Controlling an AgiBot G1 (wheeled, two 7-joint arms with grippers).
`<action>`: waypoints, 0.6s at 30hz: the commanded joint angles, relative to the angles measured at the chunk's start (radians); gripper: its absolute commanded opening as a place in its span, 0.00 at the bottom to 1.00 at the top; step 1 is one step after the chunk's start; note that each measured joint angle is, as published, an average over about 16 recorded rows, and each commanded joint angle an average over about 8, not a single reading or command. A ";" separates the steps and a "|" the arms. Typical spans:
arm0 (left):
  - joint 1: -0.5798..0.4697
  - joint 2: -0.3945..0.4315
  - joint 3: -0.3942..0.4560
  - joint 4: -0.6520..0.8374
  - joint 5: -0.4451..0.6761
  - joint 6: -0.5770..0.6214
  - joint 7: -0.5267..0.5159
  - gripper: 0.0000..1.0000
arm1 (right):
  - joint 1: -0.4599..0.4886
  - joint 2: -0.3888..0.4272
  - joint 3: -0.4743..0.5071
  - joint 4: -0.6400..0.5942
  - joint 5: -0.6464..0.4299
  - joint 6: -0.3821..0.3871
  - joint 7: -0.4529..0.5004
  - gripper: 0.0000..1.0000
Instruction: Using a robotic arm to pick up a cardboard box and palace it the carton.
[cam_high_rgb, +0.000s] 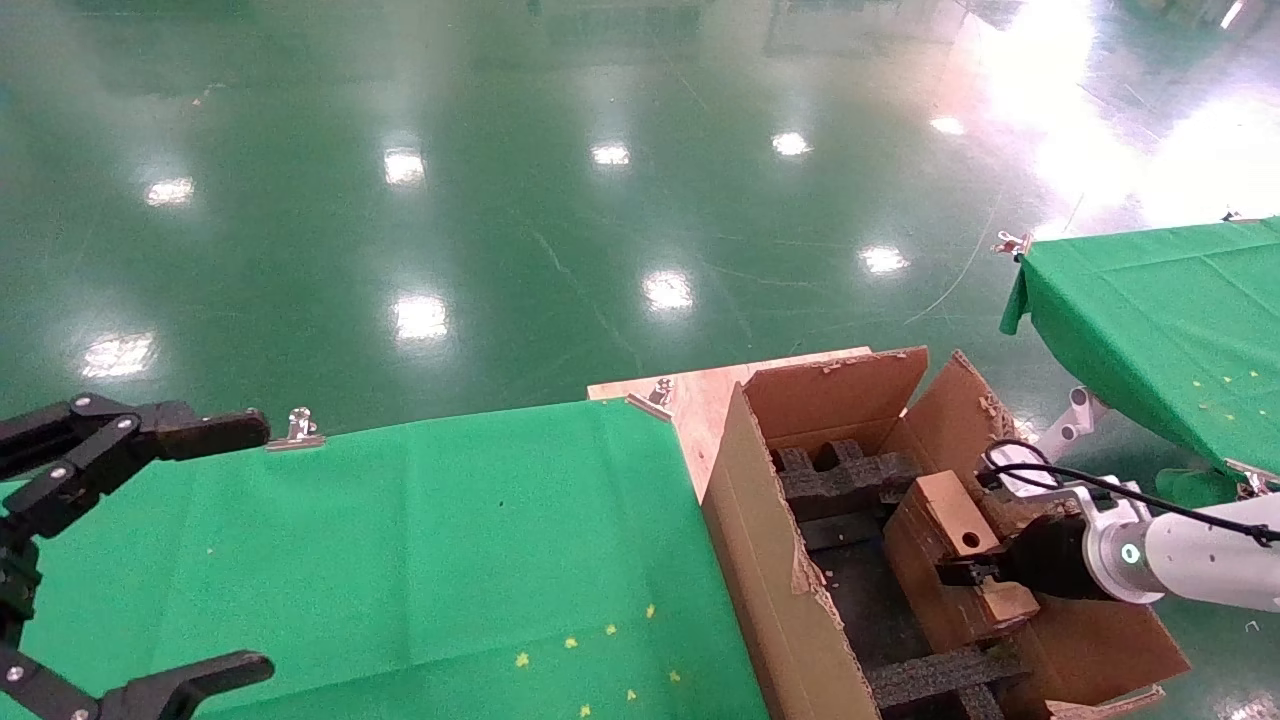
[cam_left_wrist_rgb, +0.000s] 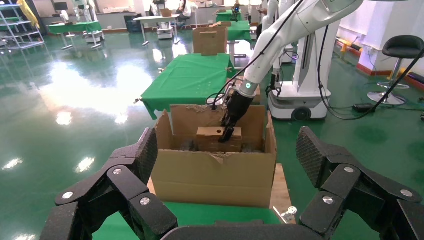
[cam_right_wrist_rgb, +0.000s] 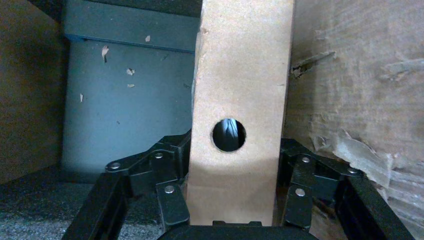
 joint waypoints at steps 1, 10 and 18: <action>0.000 0.000 0.000 0.000 0.000 0.000 0.000 1.00 | 0.001 0.001 0.000 0.000 0.000 0.000 0.000 1.00; 0.000 0.000 0.000 0.000 0.000 0.000 0.000 1.00 | 0.017 0.005 0.002 0.002 -0.010 0.004 0.001 1.00; 0.000 0.000 0.001 0.000 0.000 0.000 0.000 1.00 | 0.055 0.019 0.009 0.023 -0.033 0.011 -0.005 1.00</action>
